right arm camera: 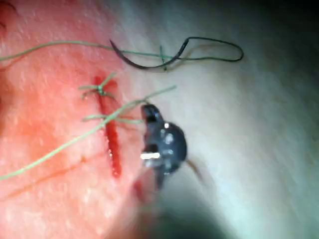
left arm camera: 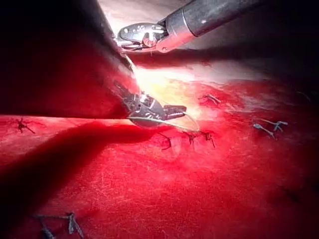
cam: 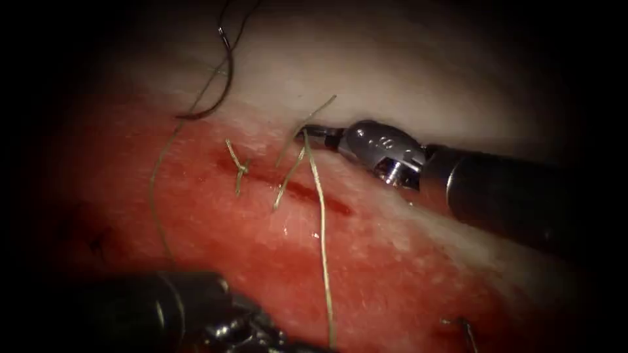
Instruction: Wound Closure
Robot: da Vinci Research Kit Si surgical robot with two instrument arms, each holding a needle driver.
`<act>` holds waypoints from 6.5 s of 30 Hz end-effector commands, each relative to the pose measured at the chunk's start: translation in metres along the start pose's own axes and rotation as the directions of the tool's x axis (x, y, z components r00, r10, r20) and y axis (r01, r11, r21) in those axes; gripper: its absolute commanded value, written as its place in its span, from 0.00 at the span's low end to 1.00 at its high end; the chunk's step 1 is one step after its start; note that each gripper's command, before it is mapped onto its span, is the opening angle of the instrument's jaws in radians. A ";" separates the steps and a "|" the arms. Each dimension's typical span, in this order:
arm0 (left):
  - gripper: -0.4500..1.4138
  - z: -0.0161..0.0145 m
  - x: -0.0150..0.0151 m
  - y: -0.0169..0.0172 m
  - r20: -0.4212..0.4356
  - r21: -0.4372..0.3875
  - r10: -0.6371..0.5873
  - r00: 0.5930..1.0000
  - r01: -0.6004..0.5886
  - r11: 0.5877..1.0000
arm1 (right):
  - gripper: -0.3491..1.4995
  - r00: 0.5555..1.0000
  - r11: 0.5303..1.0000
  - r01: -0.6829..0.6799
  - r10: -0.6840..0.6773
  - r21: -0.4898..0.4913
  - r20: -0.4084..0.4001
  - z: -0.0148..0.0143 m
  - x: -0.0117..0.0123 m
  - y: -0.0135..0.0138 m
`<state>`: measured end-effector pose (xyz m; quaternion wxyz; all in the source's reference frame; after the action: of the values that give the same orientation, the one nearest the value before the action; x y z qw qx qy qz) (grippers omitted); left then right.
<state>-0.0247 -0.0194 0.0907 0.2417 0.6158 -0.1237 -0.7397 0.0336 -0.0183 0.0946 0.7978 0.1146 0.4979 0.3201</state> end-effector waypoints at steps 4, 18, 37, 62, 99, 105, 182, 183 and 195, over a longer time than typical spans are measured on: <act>0.00 -0.0018 -0.0001 -0.0015 -0.012 0.024 -0.026 1.000 0.026 0.999 | 0.00 1.000 1.000 0.003 -0.003 0.007 -0.003 0.0007 0.0000 -0.0001; 0.00 -0.0136 0.0012 -0.0068 0.022 0.086 0.038 0.999 -0.039 0.996 | 0.00 1.000 0.993 0.008 -0.010 0.118 0.011 -0.0031 0.0005 -0.0041; 0.00 -0.0203 -0.0013 -0.0078 0.187 0.133 0.038 0.982 -0.063 0.989 | 0.99 0.989 0.969 0.060 -0.026 0.240 -0.142 -0.0079 0.0029 -0.0067; 0.00 -0.0219 -0.0012 -0.0072 0.130 0.110 0.123 0.984 -0.137 0.984 | 0.00 0.965 0.939 0.206 -0.147 0.277 -0.218 -0.0042 0.0059 -0.0001; 0.00 -0.0098 -0.0102 -0.0039 0.232 0.121 -0.052 0.971 0.024 0.992 | 0.83 0.911 0.978 0.074 0.014 0.197 -0.413 0.0027 0.0077 -0.0074; 0.00 -0.0094 -0.0070 -0.0040 0.209 0.110 -0.053 0.976 0.030 0.993 | 0.83 0.933 0.988 0.099 -0.051 0.117 -0.356 0.0031 0.0075 -0.0070; 0.00 -0.0093 -0.0266 -0.0069 -0.098 0.063 -0.066 0.993 0.072 0.995 | 0.67 0.852 0.924 -0.047 0.235 0.378 -0.468 0.0007 0.0040 -0.0069; 0.00 -0.0095 -0.0265 -0.0068 -0.100 0.064 -0.065 0.993 0.072 0.995 | 0.67 0.846 0.924 -0.061 0.249 0.377 -0.472 0.0006 0.0039 -0.0066; 0.00 -0.0097 -0.0231 -0.0045 -0.168 0.082 -0.087 0.982 0.102 0.991 | 0.67 0.836 0.946 -0.102 0.250 0.309 -0.489 0.0000 0.0029 -0.0049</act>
<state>-0.0128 -0.0031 0.1053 0.1836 0.6932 -0.1071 -0.6887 0.0355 -0.0203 0.0896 0.5770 0.1761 0.7203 0.3424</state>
